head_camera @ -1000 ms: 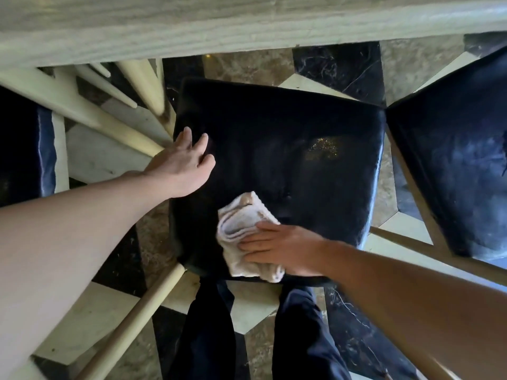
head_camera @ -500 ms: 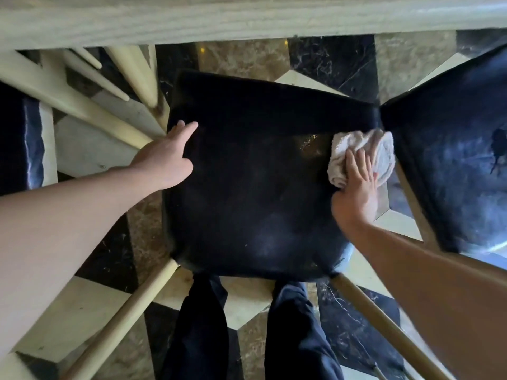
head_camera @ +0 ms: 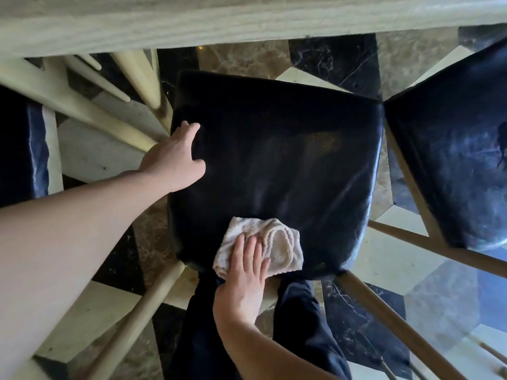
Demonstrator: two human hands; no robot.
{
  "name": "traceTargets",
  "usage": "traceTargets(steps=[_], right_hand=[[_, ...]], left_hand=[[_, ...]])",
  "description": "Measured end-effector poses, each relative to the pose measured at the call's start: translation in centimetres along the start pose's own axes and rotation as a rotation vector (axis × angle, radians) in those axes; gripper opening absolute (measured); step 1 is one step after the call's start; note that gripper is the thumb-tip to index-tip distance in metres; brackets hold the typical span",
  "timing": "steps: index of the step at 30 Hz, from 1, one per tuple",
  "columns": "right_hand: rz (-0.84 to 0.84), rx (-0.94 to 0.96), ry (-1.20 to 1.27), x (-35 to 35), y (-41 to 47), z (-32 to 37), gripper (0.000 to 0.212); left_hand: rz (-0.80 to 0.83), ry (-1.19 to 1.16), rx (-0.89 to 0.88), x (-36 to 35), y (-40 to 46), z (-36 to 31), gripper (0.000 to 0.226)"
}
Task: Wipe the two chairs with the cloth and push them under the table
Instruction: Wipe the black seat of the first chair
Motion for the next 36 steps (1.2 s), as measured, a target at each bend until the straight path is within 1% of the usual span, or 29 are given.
traceTargets(steps=[3, 4, 6, 8, 10, 12, 13, 14, 16, 18, 21, 22, 24, 27, 29, 32, 34, 36], right_hand=[[0.124, 0.439, -0.188, -0.3, 0.0, 3.2, 0.078], [0.174, 0.544, -0.267, -0.2, 0.1, 3.8, 0.071], [0.259, 0.708, -0.458, -0.1, 1.0, 4.8, 0.066], [0.299, 0.894, -0.634, 0.1, 2.4, 6.7, 0.06], [0.312, 1.08, -0.845, 0.3, 3.9, 8.8, 0.059], [0.322, 1.2, -1.045, 0.7, 6.2, 10.4, 0.065], [0.321, 1.249, -1.095, 1.2, 7.2, 11.1, 0.068], [0.309, 1.279, -1.117, 1.8, 8.1, 12.0, 0.071], [0.277, 1.294, -1.151, 3.0, 9.9, 13.4, 0.075], [0.248, 1.296, -1.159, 4.5, 11.6, 14.6, 0.078], [0.171, 1.233, -1.043, 8.1, 14.6, 16.9, 0.085], [0.134, 1.21, -1.003, 9.6, 15.5, 17.4, 0.084], [0.068, 1.191, -0.934, 12.3, 16.6, 17.5, 0.071], [0.001, 1.12, -0.847, 16.1, 18.0, 15.4, 0.052], [-0.063, 1.023, -0.781, 19.1, 18.9, 13.2, 0.05], [-0.152, 0.833, -0.64, 23.6, 19.8, 9.2, 0.054], [-0.183, 0.711, -0.568, 26.0, 19.7, 6.0, 0.061], [-0.209, 0.587, -0.519, 27.4, 19.1, 2.3, 0.07]], left_hand=[[-0.025, -0.001, 0.014, 0.1, 0.3, 0.2, 0.066], [-0.042, -0.017, 0.03, 0.3, 0.4, 0.3, 0.062], [-0.084, -0.08, 0.081, 0.8, 0.4, 0.6, 0.057], [-0.164, -0.167, 0.132, 1.8, 0.4, 1.1, 0.053], [-0.241, -0.331, 0.163, 3.0, 0.2, 1.9, 0.048], [-0.275, -0.573, 0.134, 3.9, 0.2, 2.2, 0.044], [-0.299, -0.649, 0.123, 4.4, 0.0, 2.5, 0.044], [-0.328, -0.658, 0.109, 5.0, -0.3, 2.9, 0.046], [-0.399, -0.593, 0.063, 6.1, -1.1, 3.0, 0.049], [-0.419, -0.581, 0.033, 6.2, -1.6, 3.0, 0.05], [-0.409, -0.576, 0.043, 5.9, -1.8, 3.0, 0.047], [-0.397, -0.576, 0.055, 5.7, -1.8, 3.0, 0.045], [-0.348, -0.571, 0.05, 5.4, -1.7, 2.7, 0.041], [-0.303, -0.522, -0.077, 5.6, -1.9, 0.5, 0.039], [-0.294, -0.527, -0.107, 5.9, -1.9, -0.2, 0.039], [-0.176, -0.521, -0.054, 4.8, -1.1, -0.2, 0.043], [-0.062, -0.5, -0.021, 3.5, -0.8, -0.3, 0.049], [-0.015, -0.5, 0.007, 2.7, -0.9, -0.3, 0.051]])
Point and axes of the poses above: each hand's wrist, its own y-axis towards the middle knuckle, its own x-axis out of the back of the hand, z = x × y, the point moved 10 cm from there along y, towards the middle knuckle, and after that the axes turned 13 degrees about z, right-handed, at the moved point
